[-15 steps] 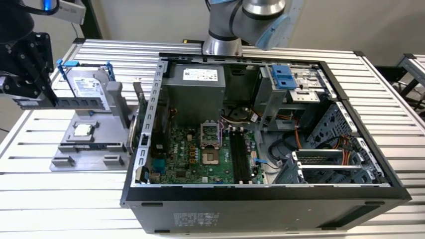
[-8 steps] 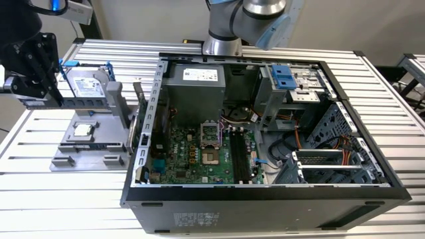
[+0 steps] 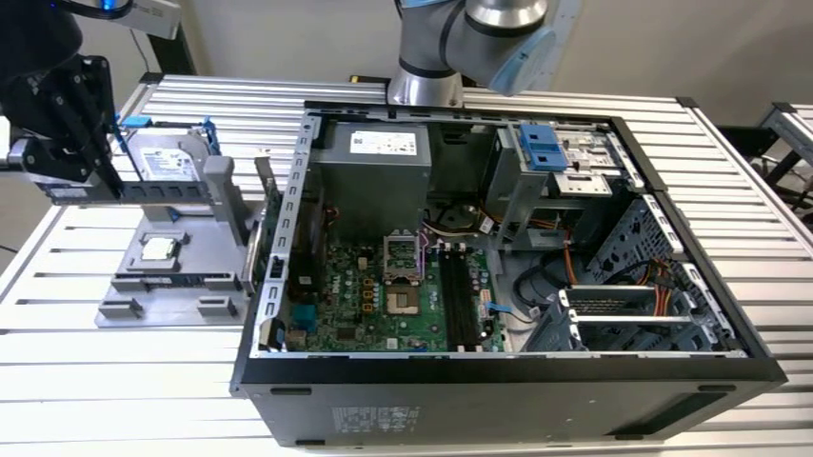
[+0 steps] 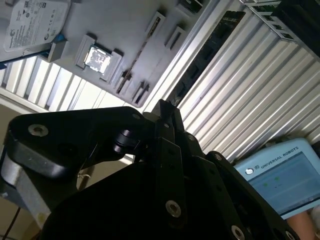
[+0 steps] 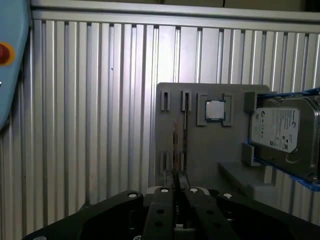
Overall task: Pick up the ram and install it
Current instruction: 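Pick up the ram and move it above insertion slot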
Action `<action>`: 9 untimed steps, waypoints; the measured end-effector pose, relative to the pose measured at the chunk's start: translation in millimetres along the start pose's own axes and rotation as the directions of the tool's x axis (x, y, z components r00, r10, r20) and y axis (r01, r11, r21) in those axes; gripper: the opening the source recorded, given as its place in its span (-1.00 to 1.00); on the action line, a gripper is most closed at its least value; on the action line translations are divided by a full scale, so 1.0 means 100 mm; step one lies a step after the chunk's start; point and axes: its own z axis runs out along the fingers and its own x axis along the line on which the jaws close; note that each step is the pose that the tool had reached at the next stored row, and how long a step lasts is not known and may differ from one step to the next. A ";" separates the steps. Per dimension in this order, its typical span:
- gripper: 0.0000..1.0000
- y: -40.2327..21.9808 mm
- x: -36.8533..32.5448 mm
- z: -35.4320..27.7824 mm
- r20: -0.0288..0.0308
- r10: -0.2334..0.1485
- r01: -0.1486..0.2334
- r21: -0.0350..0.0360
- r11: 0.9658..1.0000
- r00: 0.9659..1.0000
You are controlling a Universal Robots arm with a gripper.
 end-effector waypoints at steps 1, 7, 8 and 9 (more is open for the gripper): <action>-1.00 -0.006 0.000 -0.001 0.000 0.000 0.000 0.000 1.000 1.000; -1.00 -0.187 0.004 -0.003 0.000 0.000 0.000 0.000 1.000 1.000; -1.00 -0.228 0.006 -0.004 0.000 0.000 0.000 0.000 1.000 1.000; -1.00 -0.266 0.006 -0.005 0.000 0.000 0.000 0.000 1.000 1.000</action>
